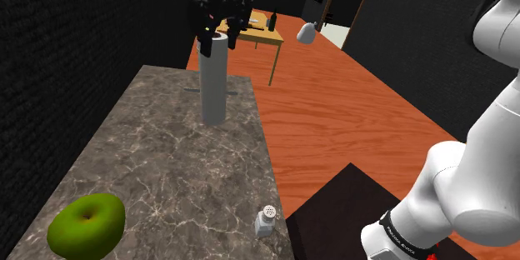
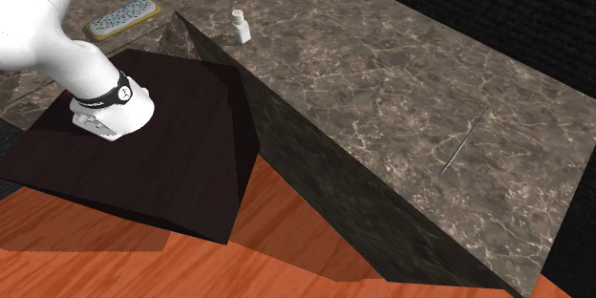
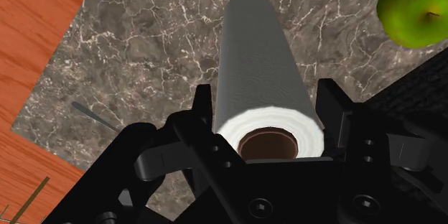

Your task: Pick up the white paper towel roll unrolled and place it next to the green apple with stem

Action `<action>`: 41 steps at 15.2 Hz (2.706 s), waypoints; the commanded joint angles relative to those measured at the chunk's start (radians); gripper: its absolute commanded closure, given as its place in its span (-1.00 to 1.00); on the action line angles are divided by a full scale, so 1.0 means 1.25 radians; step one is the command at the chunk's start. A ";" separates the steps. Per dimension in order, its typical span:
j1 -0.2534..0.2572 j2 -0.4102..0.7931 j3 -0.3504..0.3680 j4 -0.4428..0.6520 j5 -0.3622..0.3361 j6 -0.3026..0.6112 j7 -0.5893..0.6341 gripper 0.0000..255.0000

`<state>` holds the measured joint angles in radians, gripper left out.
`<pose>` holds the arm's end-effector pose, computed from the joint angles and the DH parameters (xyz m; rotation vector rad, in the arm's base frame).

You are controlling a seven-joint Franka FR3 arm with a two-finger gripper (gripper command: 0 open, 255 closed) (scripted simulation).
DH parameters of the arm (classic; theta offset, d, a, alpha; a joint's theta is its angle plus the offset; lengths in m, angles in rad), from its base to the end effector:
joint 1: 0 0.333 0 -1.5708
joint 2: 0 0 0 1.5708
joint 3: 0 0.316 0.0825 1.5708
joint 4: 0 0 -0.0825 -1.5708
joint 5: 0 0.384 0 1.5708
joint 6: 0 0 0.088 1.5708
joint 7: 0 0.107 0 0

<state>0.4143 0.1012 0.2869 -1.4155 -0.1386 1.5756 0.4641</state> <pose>0.4633 0.3592 0.6434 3.0588 0.3550 0.1741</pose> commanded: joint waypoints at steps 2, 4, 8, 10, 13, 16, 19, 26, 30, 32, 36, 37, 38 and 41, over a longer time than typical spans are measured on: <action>0.036 0.019 0.026 0.009 -0.012 0.002 0.063 1.00; 0.060 0.038 0.042 0.025 -0.023 -0.001 0.102 1.00; 0.113 0.088 0.072 0.072 -0.048 -0.012 0.178 1.00; 0.142 0.119 0.084 0.104 -0.064 -0.021 0.216 1.00; 0.192 0.174 0.100 0.166 -0.090 -0.040 0.270 1.00; 0.249 0.240 0.110 0.247 -0.120 -0.067 0.320 1.00; 0.317 0.321 0.113 0.359 -0.154 -0.107 0.362 1.00; 0.374 0.390 0.112 0.411 -0.179 -0.098 0.405 1.00; 0.351 0.363 0.117 0.319 -0.169 -0.037 0.416 1.00; 0.343 0.353 0.118 0.281 -0.166 -0.009 0.420 1.00; 0.329 0.339 0.120 0.215 -0.162 0.042 0.428 1.00; 0.326 0.337 0.120 0.200 -0.162 0.054 0.430 1.00; 0.324 0.335 0.120 0.186 -0.161 0.066 0.432 1.00; 0.317 0.330 0.120 0.146 -0.161 0.100 0.438 1.00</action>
<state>0.8126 0.5158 0.4365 -1.2169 -0.3396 1.6866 1.0085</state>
